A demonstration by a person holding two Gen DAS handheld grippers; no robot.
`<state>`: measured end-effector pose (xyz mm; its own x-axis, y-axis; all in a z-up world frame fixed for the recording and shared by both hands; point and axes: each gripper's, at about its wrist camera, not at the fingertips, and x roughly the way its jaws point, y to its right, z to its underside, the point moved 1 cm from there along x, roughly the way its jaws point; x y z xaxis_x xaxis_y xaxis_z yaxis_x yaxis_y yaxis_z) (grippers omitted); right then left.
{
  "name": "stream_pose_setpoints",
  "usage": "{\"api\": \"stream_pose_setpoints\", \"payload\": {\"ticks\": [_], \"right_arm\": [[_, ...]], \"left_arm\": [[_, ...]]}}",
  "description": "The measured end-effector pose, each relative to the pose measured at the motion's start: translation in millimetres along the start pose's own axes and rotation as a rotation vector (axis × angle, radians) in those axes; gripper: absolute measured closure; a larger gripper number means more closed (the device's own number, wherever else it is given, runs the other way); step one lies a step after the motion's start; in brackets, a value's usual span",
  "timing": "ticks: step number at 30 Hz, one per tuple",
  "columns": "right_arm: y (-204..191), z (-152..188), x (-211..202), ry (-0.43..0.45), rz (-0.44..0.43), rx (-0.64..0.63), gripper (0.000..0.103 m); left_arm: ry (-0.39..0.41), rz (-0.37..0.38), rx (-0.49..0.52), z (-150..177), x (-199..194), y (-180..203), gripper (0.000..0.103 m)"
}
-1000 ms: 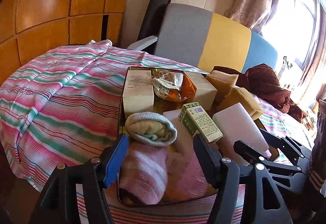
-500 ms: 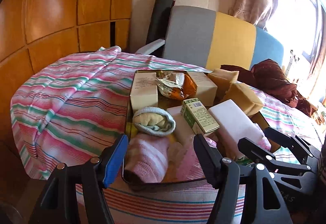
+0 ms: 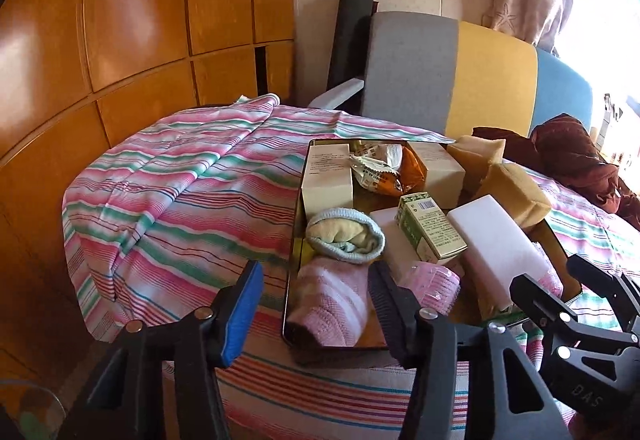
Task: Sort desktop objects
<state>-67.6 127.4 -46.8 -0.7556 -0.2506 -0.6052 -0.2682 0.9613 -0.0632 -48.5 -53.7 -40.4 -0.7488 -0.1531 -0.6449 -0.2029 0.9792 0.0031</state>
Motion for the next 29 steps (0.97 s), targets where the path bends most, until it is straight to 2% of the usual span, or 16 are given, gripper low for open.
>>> {"api": "stream_pose_setpoints", "payload": {"ticks": [4,7,18,25,29], "right_arm": [[-2,1,1,0.0,0.003,-0.007,0.012],[-3,1,1,0.0,0.008,-0.011,0.011],[-4,1,0,0.004,0.016,-0.019,0.009],[-5,1,0,0.007,0.023,-0.023,0.009],[-6,0,-1,0.012,0.032,-0.026,0.008]], "left_arm": [[-0.019,0.01,0.01,2,3,3,0.052],[-0.02,-0.001,0.059,5,3,10,0.053],[-0.028,0.05,0.046,6,2,15,0.054],[0.027,0.058,0.049,6,-3,15,0.061],[0.018,0.059,0.045,5,-3,14,0.061]]}}
